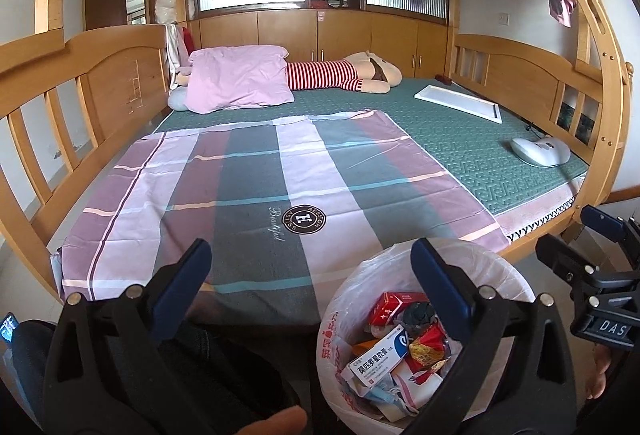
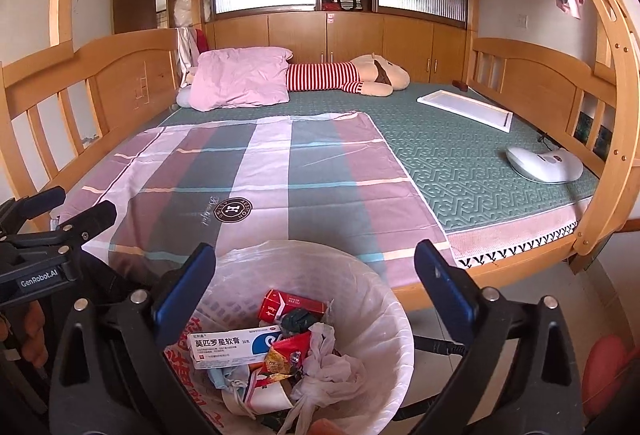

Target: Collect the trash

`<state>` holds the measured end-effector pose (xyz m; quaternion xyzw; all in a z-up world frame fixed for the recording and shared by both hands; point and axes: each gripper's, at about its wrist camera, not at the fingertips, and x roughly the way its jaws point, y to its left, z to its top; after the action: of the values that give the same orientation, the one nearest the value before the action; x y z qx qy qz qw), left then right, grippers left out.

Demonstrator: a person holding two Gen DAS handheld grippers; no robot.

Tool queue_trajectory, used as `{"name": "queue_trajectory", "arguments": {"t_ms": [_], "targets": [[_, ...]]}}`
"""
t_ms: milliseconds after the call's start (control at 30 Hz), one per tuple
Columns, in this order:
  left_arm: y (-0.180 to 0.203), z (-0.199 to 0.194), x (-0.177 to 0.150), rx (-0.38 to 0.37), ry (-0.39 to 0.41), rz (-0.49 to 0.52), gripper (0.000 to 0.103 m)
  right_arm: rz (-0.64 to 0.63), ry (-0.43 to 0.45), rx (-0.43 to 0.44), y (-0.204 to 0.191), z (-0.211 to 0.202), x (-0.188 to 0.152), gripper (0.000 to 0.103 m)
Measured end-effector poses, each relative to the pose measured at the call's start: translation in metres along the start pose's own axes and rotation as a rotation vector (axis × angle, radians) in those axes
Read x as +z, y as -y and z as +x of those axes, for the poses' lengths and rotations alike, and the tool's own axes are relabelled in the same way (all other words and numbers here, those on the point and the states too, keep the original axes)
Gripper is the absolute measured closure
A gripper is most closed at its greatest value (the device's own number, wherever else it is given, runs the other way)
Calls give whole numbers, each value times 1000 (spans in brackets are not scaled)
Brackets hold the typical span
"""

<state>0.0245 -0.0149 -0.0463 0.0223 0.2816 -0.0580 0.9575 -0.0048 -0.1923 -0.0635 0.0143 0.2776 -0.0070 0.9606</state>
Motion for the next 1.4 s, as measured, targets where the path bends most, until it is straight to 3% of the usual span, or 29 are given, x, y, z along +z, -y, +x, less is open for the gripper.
{"name": "queue_trajectory", "arguments": {"t_ms": [1400], "targets": [[1, 5, -2, -1, -34, -26, 4, -11, -29, 0, -7, 7, -3, 5]]}}
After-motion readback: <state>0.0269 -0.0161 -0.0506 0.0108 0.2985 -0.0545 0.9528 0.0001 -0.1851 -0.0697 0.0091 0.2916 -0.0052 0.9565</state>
